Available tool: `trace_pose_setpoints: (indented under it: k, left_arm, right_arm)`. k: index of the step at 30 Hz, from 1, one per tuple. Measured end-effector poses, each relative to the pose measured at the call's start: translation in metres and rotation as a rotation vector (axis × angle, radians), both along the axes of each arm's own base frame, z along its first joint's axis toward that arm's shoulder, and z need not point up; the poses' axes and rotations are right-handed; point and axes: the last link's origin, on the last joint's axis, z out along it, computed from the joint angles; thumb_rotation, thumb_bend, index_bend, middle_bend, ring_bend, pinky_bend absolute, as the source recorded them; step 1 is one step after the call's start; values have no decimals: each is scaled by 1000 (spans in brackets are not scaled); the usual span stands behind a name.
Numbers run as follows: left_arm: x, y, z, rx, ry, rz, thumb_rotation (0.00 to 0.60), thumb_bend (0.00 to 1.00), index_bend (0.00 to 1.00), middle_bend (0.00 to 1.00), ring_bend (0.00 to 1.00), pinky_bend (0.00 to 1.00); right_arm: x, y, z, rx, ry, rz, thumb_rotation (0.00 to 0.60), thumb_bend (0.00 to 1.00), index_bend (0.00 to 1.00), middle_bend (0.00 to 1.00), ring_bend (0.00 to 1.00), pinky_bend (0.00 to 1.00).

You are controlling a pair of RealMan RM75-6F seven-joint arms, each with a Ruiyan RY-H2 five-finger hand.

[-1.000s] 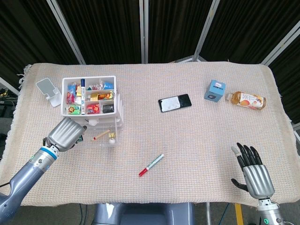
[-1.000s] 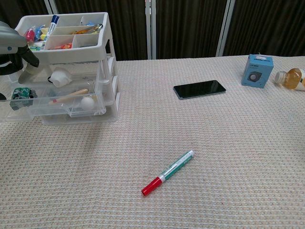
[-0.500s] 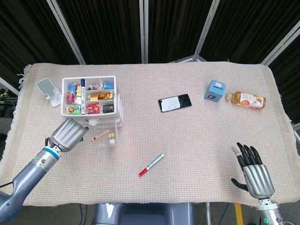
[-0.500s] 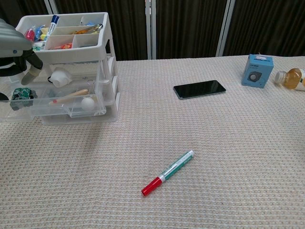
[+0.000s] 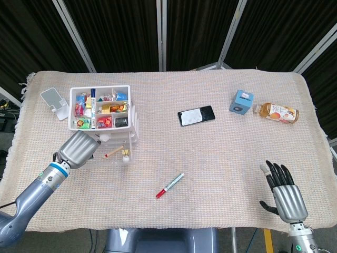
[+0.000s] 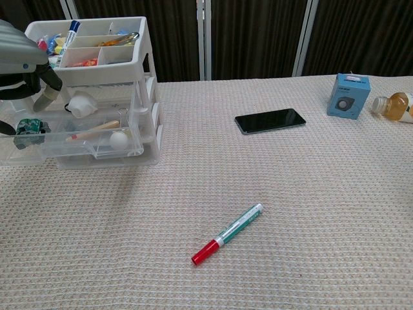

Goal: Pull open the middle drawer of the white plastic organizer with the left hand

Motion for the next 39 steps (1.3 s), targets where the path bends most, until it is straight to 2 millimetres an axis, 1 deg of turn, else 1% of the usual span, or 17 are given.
trace_pose_setpoints:
  k: [10, 20, 25, 34, 39]
  left_arm:
    - [1, 6, 11, -22, 31, -11, 600, 13, 549, 799, 746, 625]
    - [3, 6, 8, -73, 56, -53, 600, 13, 548, 799, 746, 625]
    - [4, 5, 4, -98, 71, -77, 600, 13, 547, 799, 746, 625]
    - [3, 5, 0, -106, 105, -91, 600, 13, 547, 799, 746, 625]
    - [1, 6, 1, -100, 115, -83, 600, 14, 546, 799, 746, 625]
  right_arm:
    - [-4, -7, -5, 3, 17, -23, 600, 19, 0, 0, 0, 0]
    - [-8, -11, -11, 4, 35, -41, 600, 20, 0, 0, 0, 0]
    - [-9, -12, -10, -2, 36, -42, 600, 20, 0, 0, 0, 0]
    - [-10, -11, -10, -9, 33, -36, 600, 20, 0, 0, 0, 0]
    - [-11, -11, -12, -6, 36, -42, 600, 20, 0, 0, 0, 0]
